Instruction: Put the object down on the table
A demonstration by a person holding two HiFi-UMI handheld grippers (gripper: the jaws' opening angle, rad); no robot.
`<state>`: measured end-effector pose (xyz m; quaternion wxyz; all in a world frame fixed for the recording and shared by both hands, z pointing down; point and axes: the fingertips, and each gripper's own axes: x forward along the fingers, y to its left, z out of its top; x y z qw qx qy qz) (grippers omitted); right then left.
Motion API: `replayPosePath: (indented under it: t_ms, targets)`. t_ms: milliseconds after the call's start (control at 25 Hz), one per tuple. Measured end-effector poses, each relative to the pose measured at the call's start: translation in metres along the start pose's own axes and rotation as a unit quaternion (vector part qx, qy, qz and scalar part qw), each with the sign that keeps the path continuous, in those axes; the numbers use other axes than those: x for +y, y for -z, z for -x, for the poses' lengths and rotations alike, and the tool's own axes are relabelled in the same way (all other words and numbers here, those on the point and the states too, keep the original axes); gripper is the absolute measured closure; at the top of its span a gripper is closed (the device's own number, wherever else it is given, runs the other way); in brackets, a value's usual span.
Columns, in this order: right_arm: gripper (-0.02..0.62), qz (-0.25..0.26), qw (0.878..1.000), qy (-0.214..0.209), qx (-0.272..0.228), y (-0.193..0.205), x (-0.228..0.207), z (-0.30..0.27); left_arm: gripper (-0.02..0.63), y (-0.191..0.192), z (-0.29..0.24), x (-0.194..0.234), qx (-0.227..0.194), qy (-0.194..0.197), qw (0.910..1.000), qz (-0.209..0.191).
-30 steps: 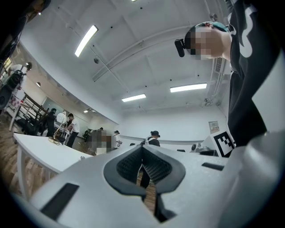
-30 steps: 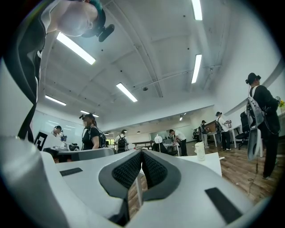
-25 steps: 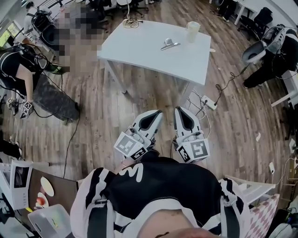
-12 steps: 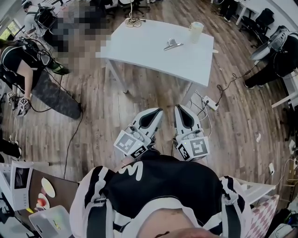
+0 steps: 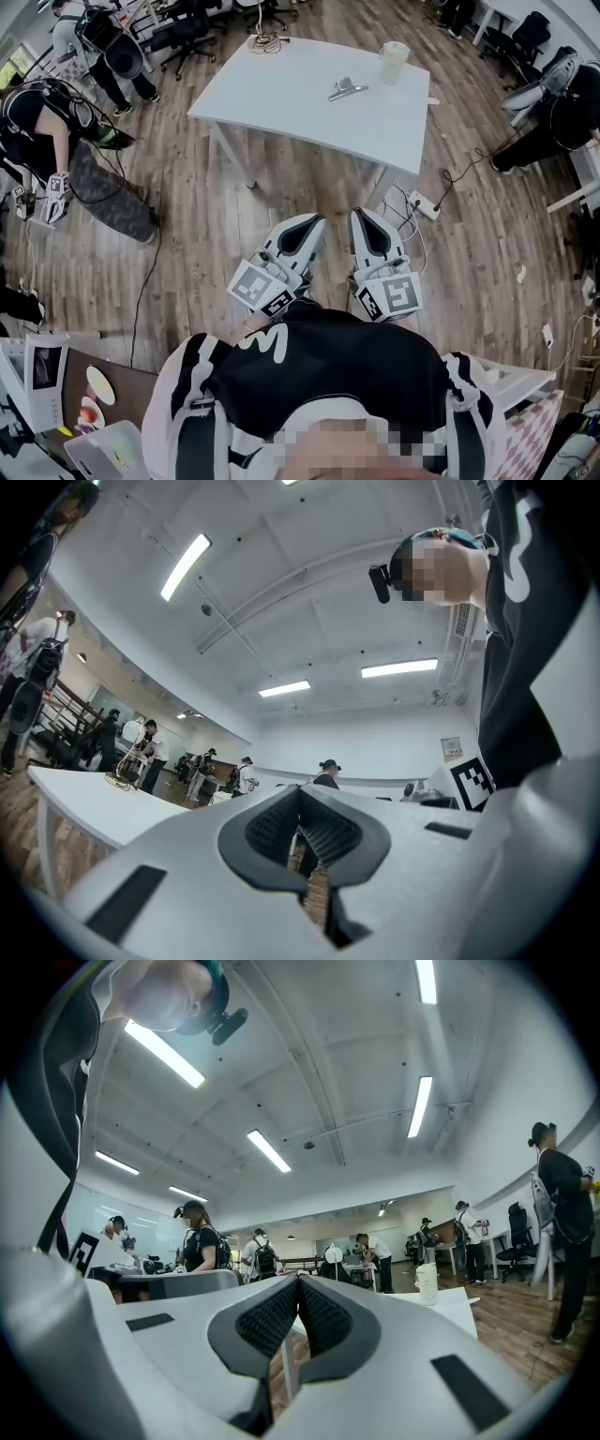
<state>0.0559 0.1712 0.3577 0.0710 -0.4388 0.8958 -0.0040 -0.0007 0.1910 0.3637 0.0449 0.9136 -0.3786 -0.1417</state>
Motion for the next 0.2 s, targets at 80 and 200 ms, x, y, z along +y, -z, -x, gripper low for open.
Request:
replayPosePath:
  t_ms: [80,200]
  targets:
    - [0.578,0.000,1.000,0.000,0.001,0.0008,-0.0012,-0.0032,0.601,0.0002,-0.0018,0.0033,0.000,0.000,1.0000,0.000]
    - [0.578,0.001,1.000,0.000,0.002,0.0015,-0.0030,-0.0074,0.601,0.0007,-0.0039,0.0071,0.001,0.000,1.0000,0.001]
